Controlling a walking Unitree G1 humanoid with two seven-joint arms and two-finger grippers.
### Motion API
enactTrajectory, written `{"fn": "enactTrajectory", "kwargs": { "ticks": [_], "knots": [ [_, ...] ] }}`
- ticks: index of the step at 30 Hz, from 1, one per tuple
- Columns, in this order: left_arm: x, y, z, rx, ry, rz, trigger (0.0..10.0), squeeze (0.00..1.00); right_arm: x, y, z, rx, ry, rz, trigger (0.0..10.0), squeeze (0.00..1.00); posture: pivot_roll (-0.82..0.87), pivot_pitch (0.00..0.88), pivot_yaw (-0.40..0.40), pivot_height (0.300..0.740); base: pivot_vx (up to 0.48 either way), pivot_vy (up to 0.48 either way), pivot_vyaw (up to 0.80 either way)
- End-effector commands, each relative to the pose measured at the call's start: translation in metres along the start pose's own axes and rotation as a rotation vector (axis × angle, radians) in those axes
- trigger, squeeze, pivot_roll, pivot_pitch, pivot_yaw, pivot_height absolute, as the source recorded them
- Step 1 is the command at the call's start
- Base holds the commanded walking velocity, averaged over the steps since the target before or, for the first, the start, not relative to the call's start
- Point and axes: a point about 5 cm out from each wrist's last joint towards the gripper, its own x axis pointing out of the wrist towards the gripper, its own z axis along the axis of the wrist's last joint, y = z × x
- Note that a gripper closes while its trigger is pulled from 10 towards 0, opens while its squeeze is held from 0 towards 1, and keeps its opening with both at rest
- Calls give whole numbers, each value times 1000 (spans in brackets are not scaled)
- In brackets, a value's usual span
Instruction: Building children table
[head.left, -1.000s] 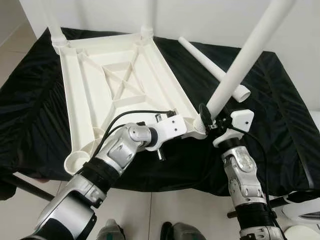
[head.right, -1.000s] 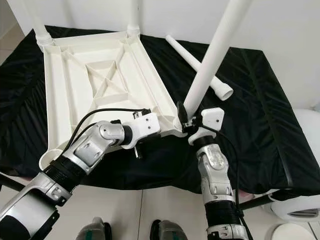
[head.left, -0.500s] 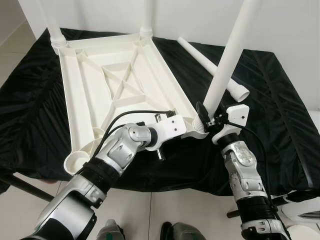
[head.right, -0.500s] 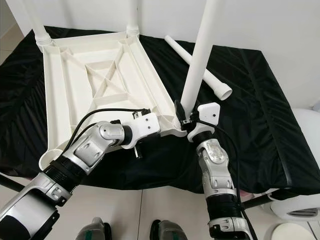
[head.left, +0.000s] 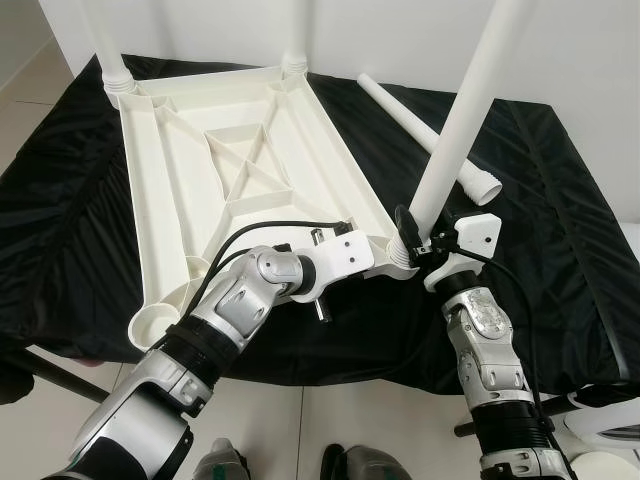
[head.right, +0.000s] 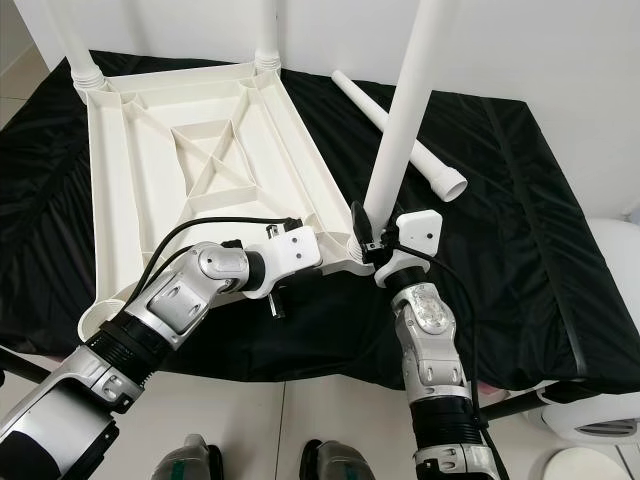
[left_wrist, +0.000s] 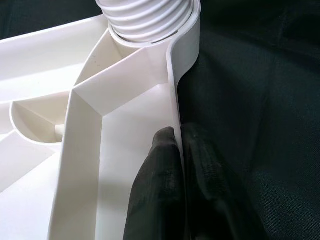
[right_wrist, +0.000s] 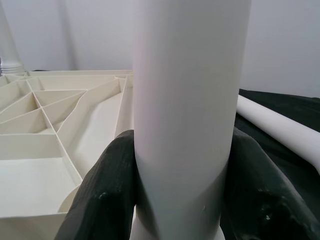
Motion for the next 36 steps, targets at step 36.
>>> {"fn": "enactTrajectory", "kwargs": {
  "ticks": [36],
  "knots": [
    [-1,3,1,23,21,8,10000,0,-11,30,-29,57,110,-347,10000,0,53,105,-51,740,0,0,0]
  ]
}}
